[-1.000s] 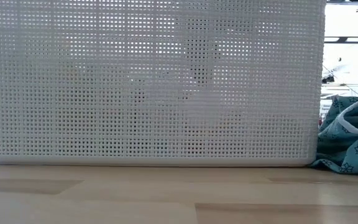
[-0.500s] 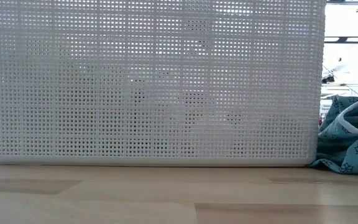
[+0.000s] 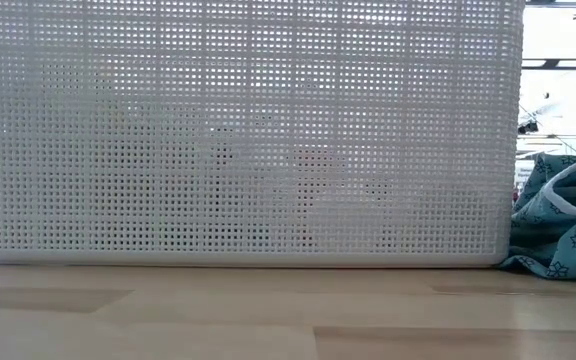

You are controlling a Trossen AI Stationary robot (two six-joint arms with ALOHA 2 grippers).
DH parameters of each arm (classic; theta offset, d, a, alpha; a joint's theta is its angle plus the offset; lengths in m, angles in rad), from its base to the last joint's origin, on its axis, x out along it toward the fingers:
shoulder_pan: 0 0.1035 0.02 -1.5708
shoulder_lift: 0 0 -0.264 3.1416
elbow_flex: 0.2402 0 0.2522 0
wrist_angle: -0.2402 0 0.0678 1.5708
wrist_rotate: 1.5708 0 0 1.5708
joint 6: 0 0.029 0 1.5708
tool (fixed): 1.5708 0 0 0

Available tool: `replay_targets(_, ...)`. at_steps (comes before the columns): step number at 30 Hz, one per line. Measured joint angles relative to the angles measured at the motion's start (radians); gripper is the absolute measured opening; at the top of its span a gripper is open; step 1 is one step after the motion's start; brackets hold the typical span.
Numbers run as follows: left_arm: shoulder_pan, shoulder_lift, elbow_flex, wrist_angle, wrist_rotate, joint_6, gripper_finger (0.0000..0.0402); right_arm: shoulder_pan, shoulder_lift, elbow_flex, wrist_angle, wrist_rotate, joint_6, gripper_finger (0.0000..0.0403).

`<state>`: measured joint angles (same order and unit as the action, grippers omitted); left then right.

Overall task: Pick & place medical supplies in basket/bin
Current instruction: Return to Home Position

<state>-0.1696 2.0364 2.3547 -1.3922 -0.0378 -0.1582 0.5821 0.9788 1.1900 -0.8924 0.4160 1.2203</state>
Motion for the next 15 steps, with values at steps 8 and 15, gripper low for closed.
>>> replay_targets(8, 0.0, -0.098, 0.001, -0.124, -0.175, -0.119, 0.0258, -0.115, 0.113, 0.0, 0.001, -0.001, -0.098, 0.0194)
replay_targets(15, -0.001, -0.182, 0.0, -0.179, -0.221, -0.231, 0.0238, -0.197, 0.231, 0.004, 0.135, -0.047, -0.315, 0.0193)
